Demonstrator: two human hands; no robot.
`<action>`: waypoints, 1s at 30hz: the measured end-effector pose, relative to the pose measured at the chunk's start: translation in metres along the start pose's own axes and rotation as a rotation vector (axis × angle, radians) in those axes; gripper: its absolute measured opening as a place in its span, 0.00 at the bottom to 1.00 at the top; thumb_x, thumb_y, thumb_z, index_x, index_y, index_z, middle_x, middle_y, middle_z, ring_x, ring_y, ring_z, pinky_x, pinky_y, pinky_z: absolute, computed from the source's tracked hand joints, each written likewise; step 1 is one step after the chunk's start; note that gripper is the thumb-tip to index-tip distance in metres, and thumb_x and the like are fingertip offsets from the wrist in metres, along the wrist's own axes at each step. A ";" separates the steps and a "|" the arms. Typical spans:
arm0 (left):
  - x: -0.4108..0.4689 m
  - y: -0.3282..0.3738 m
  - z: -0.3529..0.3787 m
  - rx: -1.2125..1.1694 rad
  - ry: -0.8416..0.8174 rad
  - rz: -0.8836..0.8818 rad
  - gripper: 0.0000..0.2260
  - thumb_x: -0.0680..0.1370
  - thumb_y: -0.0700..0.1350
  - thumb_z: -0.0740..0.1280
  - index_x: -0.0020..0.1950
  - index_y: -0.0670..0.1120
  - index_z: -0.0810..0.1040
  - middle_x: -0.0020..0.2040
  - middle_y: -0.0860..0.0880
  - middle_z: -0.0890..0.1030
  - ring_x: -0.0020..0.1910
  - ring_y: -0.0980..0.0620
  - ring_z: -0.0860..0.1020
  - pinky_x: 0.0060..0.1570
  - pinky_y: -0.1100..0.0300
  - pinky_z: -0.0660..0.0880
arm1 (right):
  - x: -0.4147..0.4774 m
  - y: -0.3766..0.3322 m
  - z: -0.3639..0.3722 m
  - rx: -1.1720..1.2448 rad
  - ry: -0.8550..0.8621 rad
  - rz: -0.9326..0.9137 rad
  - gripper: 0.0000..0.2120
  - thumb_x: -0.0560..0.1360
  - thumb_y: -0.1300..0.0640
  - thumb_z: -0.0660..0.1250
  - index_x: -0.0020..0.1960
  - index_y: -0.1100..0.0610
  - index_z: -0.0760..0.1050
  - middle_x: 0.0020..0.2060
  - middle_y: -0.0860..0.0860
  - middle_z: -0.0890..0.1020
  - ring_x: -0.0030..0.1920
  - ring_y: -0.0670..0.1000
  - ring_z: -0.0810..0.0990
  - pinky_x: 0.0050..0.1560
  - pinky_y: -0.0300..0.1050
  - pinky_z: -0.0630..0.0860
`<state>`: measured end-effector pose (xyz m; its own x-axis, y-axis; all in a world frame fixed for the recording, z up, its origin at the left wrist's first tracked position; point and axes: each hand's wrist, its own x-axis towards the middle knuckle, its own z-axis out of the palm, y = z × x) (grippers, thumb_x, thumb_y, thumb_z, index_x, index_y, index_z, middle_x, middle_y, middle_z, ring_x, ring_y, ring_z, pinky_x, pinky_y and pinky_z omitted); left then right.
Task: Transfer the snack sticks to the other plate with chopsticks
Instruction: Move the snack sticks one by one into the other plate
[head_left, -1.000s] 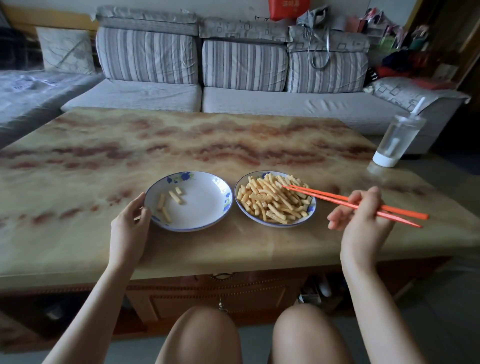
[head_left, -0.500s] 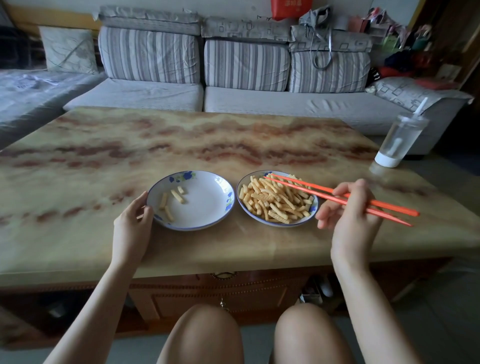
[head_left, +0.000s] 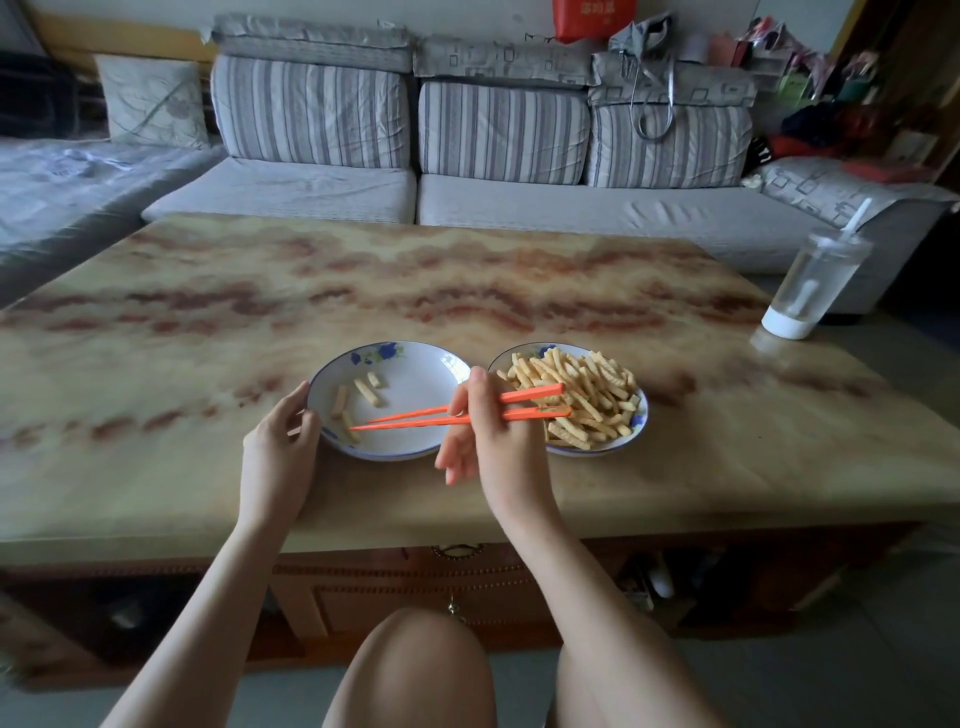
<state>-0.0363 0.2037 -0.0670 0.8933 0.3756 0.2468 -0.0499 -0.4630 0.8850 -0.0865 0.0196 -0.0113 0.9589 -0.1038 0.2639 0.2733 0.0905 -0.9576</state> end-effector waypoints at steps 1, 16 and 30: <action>0.000 -0.001 0.000 -0.001 0.001 0.000 0.17 0.79 0.40 0.60 0.66 0.49 0.76 0.49 0.56 0.76 0.48 0.60 0.73 0.46 0.68 0.64 | 0.000 0.001 0.002 -0.017 -0.018 -0.003 0.18 0.83 0.55 0.54 0.37 0.61 0.70 0.22 0.60 0.74 0.17 0.48 0.71 0.18 0.36 0.66; 0.002 -0.007 -0.001 -0.013 -0.013 0.013 0.17 0.79 0.41 0.60 0.67 0.48 0.75 0.53 0.53 0.79 0.50 0.58 0.74 0.49 0.61 0.68 | 0.002 -0.013 -0.050 -0.027 0.315 -0.059 0.21 0.83 0.51 0.52 0.36 0.60 0.70 0.19 0.55 0.74 0.18 0.50 0.72 0.19 0.36 0.66; 0.002 -0.006 0.000 -0.014 -0.011 0.000 0.17 0.79 0.41 0.61 0.67 0.49 0.75 0.49 0.55 0.77 0.47 0.56 0.74 0.46 0.62 0.66 | -0.003 -0.029 -0.119 -0.121 0.530 -0.134 0.20 0.83 0.52 0.52 0.36 0.59 0.70 0.18 0.54 0.74 0.17 0.51 0.69 0.20 0.36 0.63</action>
<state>-0.0338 0.2070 -0.0721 0.8982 0.3669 0.2422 -0.0559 -0.4513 0.8906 -0.1061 -0.1008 0.0018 0.7389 -0.5930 0.3200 0.3496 -0.0686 -0.9344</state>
